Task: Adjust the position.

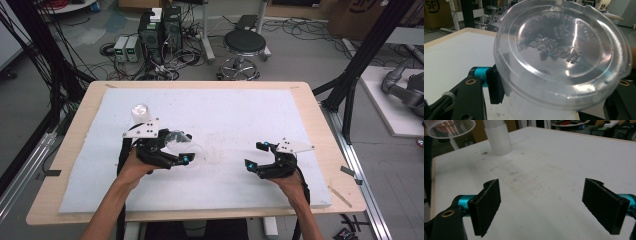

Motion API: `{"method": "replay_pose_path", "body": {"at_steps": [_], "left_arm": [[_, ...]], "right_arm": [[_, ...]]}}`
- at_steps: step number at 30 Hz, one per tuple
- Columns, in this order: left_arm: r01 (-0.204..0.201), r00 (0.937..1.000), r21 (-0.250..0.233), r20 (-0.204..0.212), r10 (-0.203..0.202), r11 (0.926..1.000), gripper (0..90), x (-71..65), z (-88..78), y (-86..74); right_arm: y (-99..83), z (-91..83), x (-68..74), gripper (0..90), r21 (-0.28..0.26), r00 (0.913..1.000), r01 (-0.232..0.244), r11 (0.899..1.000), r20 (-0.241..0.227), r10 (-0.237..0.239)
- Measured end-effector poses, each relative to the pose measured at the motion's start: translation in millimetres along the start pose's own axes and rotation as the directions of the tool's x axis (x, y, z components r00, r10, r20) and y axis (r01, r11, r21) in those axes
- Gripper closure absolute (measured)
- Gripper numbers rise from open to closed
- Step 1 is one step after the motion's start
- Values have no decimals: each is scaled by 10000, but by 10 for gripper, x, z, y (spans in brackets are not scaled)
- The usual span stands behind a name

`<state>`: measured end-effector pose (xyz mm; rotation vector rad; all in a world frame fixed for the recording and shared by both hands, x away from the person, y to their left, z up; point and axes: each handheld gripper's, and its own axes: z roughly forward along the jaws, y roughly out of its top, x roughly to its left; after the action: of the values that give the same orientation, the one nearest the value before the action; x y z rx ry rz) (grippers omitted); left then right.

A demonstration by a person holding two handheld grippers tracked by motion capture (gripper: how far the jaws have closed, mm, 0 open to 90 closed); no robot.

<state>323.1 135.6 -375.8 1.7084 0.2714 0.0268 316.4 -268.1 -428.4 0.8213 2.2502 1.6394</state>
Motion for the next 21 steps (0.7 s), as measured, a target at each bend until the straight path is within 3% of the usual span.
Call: {"method": "replay_pose_path", "body": {"at_steps": [5, 8, 9, 12, 16, 21], "left_arm": [[-25, 10000, -224, 73, 27, 9997, 345, -3, -43, 48], [-31, 9999, -240, 95, 33, 9997, 345, -6, -38, 58], [5, 9999, -261, 113, -3, 9997, 345, -7, -32, 59], [-3, 9999, -269, 153, 7, 9996, 345, -11, -15, 62], [-49, 9997, -257, 229, 55, 9997, 345, -32, 3, 77], [-17, 9994, -383, 354, 31, 9993, 345, -61, 39, 99]], "right_arm": [[138, 30, 62, 151, -27, 9980, 220, 9998, -597, -221], [293, 81, 143, 151, -85, 9911, 536, 9985, -1214, -543], [293, 81, 143, 151, -85, 9911, 536, 9985, -1214, -543], [422, 124, 213, 151, -208, 9818, 876, 9959, -1675, -899], [485, 145, 259, 151, -242, 9750, 954, 9951, -1994, -983], [547, 209, 319, 151, -532, 9554, 1181, 9916, -2660, -1281]]}}
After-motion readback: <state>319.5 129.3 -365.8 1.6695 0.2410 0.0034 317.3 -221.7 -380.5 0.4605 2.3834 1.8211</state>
